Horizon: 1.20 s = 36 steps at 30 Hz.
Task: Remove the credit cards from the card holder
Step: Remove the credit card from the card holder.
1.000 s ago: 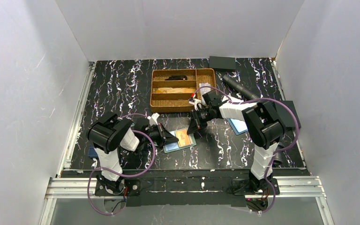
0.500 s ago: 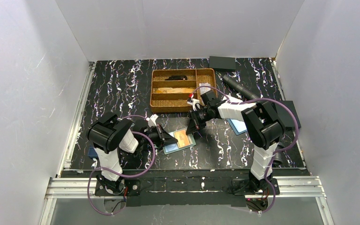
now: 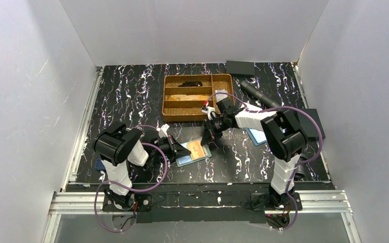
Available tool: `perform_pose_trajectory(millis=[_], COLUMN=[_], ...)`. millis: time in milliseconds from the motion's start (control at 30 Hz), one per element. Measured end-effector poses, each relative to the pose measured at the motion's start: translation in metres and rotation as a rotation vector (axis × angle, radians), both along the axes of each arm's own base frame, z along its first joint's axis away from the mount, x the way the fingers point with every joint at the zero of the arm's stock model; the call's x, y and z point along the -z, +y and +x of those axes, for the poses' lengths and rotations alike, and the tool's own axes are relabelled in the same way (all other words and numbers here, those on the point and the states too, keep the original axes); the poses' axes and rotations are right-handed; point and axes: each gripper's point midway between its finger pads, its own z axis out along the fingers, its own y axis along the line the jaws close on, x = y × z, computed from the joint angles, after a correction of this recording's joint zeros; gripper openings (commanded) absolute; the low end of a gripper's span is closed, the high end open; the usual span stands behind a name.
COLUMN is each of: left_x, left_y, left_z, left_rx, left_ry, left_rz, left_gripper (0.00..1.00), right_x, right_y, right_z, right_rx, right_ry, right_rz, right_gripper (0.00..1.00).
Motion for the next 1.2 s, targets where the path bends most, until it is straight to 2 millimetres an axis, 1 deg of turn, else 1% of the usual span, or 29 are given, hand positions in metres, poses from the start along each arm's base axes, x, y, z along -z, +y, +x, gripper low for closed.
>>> perform_pose_trajectory(millis=[633,867,1033,1200], left_x=[0.000,-0.002,-0.003,-0.004], left_y=[0.008,0.016,0.022,0.028], left_z=[-0.001,-0.005,-0.008,-0.011], left_rx=[-0.017,-0.032,-0.044,-0.054], left_ry=[0.004,-0.001,-0.002,-0.006], left_rz=[-0.004,-0.001,0.004,0.008], left_gripper=[0.00,0.00,0.00,0.00], right_x=[0.000,0.000,-0.001,-0.002], right_y=[0.000,0.000,-0.001,-0.001], right_z=[0.000,0.000,0.001,0.002], right_rx=[-0.011,-0.013,-0.012,-0.021], right_ry=[-0.018,-0.025,-0.039,-0.077], right_rz=[-0.003,-0.005,-0.012,-0.023], right_gripper=[0.09,0.09,0.11,0.16])
